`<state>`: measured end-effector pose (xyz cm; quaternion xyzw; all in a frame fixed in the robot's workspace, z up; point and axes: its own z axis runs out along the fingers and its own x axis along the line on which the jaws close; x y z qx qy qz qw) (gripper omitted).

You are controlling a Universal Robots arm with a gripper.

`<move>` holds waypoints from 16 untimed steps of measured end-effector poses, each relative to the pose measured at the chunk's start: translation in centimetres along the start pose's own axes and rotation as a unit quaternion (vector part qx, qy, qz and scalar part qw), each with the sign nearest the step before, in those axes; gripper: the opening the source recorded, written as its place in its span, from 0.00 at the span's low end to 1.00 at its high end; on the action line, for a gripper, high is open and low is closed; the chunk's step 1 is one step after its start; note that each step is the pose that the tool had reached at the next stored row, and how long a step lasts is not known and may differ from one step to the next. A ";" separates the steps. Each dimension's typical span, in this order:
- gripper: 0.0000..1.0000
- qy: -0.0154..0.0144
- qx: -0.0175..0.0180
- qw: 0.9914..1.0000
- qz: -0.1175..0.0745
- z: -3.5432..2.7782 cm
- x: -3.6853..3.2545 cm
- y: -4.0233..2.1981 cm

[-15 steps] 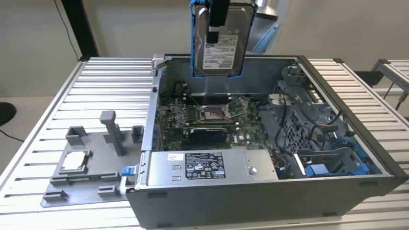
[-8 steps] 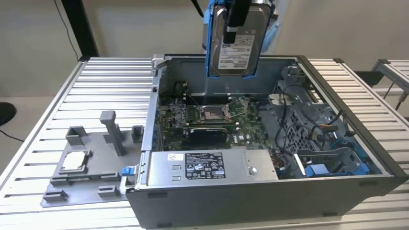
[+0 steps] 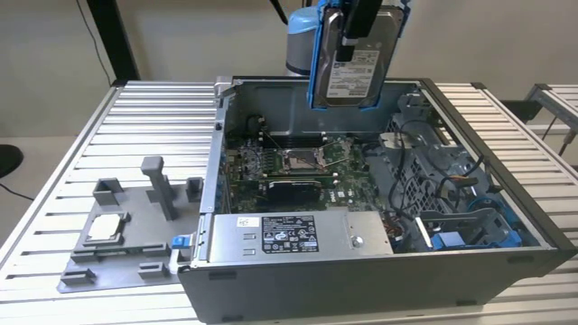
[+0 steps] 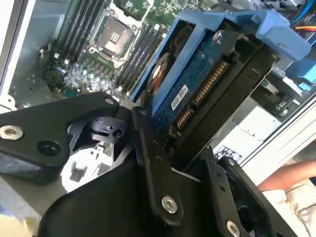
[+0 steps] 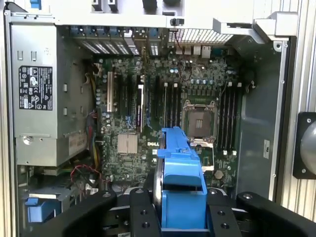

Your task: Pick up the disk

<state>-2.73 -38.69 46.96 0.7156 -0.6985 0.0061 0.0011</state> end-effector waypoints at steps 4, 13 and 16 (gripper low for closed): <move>0.00 0.000 0.000 1.000 0.000 0.00 0.04 -0.08; 0.00 0.000 0.000 1.000 0.000 0.05 3.05 -0.52; 0.00 0.000 0.000 1.000 0.000 0.08 4.40 -0.52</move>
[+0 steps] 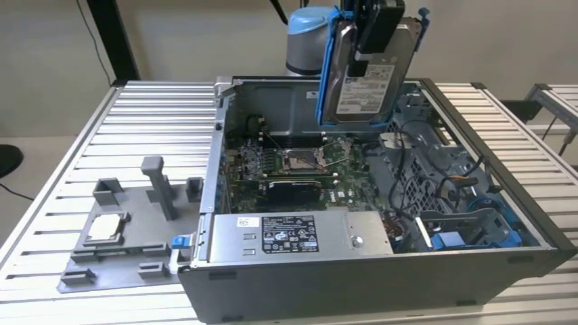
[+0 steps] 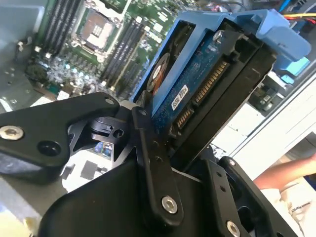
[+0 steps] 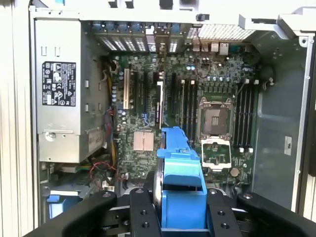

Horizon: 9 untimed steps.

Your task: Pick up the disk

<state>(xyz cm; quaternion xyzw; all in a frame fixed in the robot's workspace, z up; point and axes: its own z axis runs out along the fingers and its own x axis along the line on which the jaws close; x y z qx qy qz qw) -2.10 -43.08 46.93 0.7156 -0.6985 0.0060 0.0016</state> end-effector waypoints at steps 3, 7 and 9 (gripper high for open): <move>0.00 0.000 0.000 1.000 0.000 0.03 1.39 0.00; 0.00 0.000 0.000 1.000 0.000 0.07 3.21 -0.01; 0.00 0.000 0.000 1.000 0.000 0.09 4.13 -0.02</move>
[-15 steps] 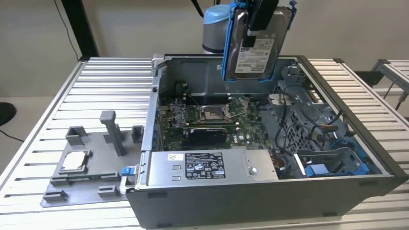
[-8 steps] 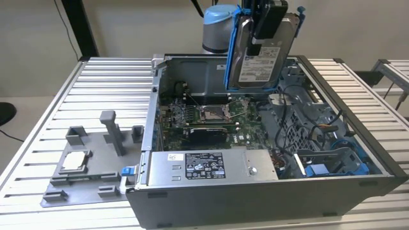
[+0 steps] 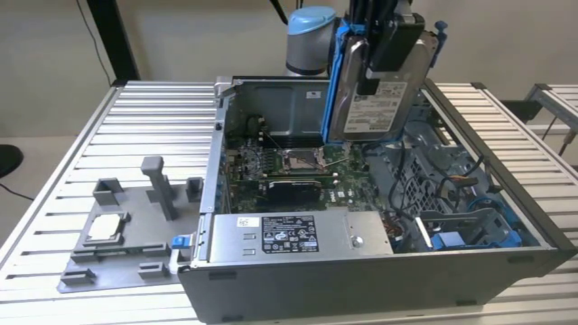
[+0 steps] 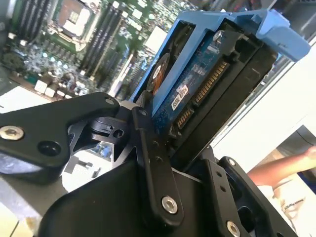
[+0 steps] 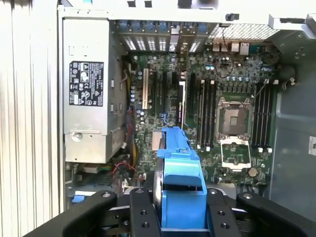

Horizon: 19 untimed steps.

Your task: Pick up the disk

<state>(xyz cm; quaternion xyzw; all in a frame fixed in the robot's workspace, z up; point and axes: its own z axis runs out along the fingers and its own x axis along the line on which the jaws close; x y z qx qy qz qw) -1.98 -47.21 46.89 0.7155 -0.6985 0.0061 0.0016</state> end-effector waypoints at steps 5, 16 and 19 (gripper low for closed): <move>0.00 0.000 0.000 1.000 0.000 0.06 2.29 -0.03; 0.00 0.000 0.000 1.000 0.000 0.20 7.29 -0.11; 0.00 0.000 0.000 1.000 0.000 0.25 8.58 -0.17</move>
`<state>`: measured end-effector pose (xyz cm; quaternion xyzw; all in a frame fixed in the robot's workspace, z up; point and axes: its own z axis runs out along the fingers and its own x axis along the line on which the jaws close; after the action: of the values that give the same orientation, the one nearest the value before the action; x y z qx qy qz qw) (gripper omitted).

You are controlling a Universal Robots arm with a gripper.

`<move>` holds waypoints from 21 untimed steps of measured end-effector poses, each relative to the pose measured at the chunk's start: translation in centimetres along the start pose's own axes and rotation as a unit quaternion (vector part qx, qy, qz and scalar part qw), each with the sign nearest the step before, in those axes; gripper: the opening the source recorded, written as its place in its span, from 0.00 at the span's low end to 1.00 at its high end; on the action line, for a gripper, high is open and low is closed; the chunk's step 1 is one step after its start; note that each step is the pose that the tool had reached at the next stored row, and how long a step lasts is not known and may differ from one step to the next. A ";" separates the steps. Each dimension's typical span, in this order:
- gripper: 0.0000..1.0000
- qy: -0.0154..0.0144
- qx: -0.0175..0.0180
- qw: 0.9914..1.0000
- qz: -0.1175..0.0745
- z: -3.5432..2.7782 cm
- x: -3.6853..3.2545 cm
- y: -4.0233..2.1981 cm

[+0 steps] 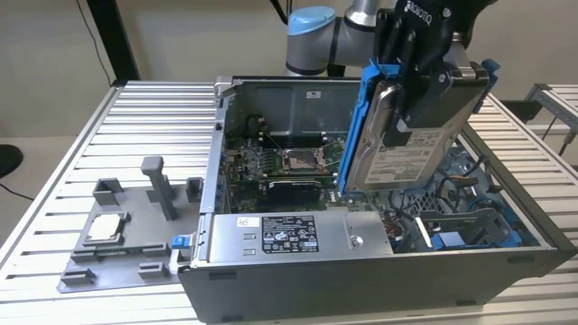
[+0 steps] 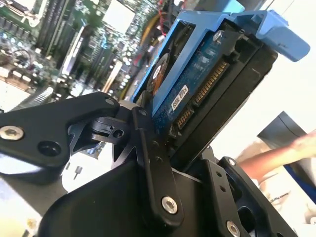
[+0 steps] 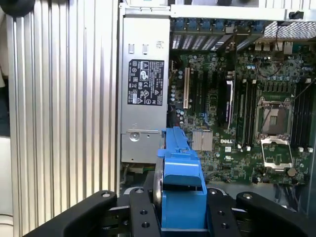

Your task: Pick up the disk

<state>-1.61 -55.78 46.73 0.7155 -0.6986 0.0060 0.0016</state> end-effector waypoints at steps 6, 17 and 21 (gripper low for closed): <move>0.00 0.000 0.000 1.000 0.000 0.22 0.95 -1.43; 0.00 0.000 0.000 1.000 0.000 0.64 1.38 -6.26; 0.00 0.000 0.000 1.000 0.000 0.89 1.43 -8.23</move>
<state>6.66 -57.02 45.90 0.7155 -0.6986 0.0061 0.0016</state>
